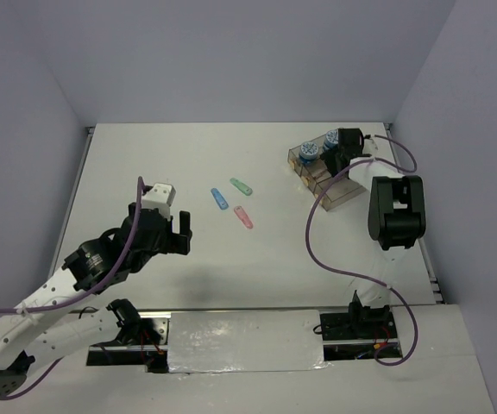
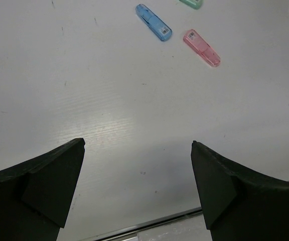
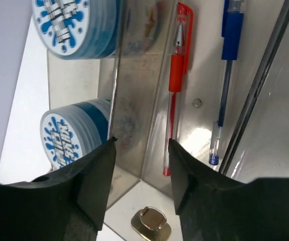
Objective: Sort the stationery into containers
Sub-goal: Place the pen in the storage box, then pick up the pen from the center of the board.
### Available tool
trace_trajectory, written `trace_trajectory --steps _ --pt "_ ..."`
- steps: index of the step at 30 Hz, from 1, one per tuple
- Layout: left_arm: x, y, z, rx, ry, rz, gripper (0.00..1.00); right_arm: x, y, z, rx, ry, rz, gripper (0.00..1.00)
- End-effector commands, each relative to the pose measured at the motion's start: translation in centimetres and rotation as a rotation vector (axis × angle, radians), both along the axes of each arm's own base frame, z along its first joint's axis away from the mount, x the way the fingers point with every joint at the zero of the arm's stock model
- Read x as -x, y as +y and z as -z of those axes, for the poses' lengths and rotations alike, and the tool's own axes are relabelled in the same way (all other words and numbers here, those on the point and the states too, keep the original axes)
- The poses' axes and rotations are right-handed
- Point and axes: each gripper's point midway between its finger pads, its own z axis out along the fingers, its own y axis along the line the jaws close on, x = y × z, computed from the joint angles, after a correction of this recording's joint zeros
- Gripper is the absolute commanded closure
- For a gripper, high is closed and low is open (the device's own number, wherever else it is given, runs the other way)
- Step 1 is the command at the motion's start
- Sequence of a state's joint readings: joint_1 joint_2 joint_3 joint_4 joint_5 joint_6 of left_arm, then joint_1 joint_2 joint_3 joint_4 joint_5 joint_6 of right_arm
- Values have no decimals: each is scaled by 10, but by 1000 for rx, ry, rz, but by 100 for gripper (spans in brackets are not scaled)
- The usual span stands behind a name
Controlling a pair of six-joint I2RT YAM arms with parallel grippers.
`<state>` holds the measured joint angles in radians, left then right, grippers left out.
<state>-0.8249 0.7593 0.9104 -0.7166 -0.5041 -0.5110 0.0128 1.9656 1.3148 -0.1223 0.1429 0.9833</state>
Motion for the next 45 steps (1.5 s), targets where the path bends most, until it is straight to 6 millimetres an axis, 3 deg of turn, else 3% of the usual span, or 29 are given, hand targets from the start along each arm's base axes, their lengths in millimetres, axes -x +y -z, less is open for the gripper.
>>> trace_trajectory --steps 1,2,3,9,10,11,12,13,14,15,16,17,18,19,21,22,24,25,26,28,30,31,32,45 --pt "-4 -5 -8 21 -32 25 1 -5 -5 -20 25 -36 -6 42" --pt "-4 -6 -9 24 -33 26 1 -6 -4 -25 27 -41 -12 41" --pt "-4 -6 -9 25 -33 29 1 -9 -5 -33 40 -56 -22 20" --pt "-3 -5 -10 32 -38 31 1 -5 -8 -69 99 -127 -57 18" --pt "-3 -5 -11 33 -39 27 1 -7 -9 -99 142 -215 -84 18" --pt "-4 -5 -12 35 -42 24 1 -3 -4 -108 167 -241 -103 18" --pt "-4 -4 -11 33 -40 19 1 5 6 -109 194 -251 -140 18" --pt "-5 -1 -11 30 -41 7 1 10 13 -138 224 -324 -164 18" --pt "-6 0 -11 29 -42 -5 1 15 17 -148 300 -353 -209 18" --pt "-6 2 -11 28 -42 -15 1 27 37 -146 333 -355 -272 18" --pt "-9 8 -12 26 -49 -52 1 38 48 -169 366 -416 -314 18" --pt "-9 13 -12 18 -46 -75 1 47 60 -165 436 -440 -396 18" --pt "-10 17 -12 15 -47 -102 1 60 95 -169 436 -484 -530 18" --pt "-12 28 -13 12 -53 -161 1 71 113 -175 496 -529 -658 18" --pt "-14 38 -15 10 -59 -217 1 92 159 -169 506 -529 -885 18" --pt "-16 47 -16 20 -61 -269 1 108 193 -153 523 -488 -1008 18" --pt "-16 64 -16 -2 -67 -352 1 123 206 -120 639 -334 -1108 17" --pt "-16 71 -18 7 -71 -396 1 139 224 -105 649 -282 -1189 17" --pt "-16 76 -19 0 -76 -421 1 142 234 -103 667 -276 -1235 17" --pt "-16 76 -18 0 -77 -417 1 148 240 -71 691 -156 -1289 16" --pt "-16 72 -18 13 -75 -390 1 149 258 -66 721 -143 -1358 16" --pt "-17 70 -18 12 -74 -384 1 151 260 -47 732 -82 -1391 16" --pt "-17 70 -18 13 -72 -383 1 149 270 -39 749 -67 -1415 17" --pt "-19 60 -14 11 -57 -326 1 159 298 27 750 78 -1549 24"
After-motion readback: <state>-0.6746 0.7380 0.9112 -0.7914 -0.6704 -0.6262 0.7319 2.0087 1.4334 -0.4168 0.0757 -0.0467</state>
